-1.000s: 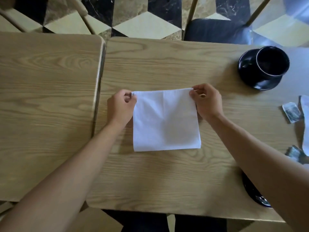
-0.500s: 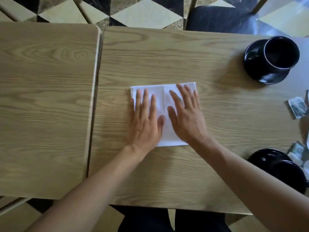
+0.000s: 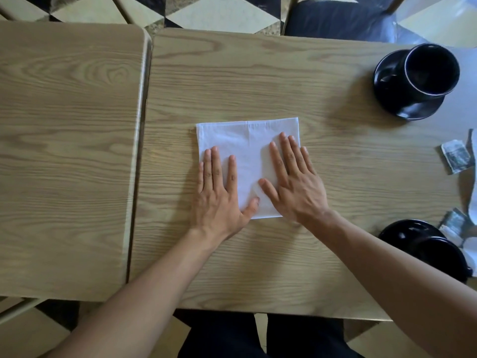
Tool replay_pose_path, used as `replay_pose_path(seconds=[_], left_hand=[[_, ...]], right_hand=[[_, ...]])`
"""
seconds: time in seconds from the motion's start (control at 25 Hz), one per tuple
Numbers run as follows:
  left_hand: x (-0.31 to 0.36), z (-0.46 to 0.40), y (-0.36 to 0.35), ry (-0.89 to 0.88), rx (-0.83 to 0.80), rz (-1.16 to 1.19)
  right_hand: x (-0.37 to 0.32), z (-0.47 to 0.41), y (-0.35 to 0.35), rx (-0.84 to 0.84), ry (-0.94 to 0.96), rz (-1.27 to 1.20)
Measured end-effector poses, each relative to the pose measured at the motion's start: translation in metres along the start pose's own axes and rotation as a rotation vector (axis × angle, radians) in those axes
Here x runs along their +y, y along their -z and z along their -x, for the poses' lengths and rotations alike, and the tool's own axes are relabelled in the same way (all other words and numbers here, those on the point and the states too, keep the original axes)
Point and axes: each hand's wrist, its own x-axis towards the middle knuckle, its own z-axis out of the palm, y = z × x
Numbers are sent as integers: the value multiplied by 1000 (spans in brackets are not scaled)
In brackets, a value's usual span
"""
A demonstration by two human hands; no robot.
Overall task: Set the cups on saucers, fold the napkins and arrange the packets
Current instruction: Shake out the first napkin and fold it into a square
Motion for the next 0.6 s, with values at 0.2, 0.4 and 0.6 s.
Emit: replay_pose_path(seconds=[0.2, 0.4, 0.6], left_hand=[[3, -2, 14, 10, -51, 24], [-44, 26, 33, -464, 188, 114], [-82, 38, 51, -720, 108, 65]], right_hand=[[-4, -3, 12, -63, -35, -63], [16, 28, 29, 146, 260, -245], [42, 57, 43, 40, 473, -253]])
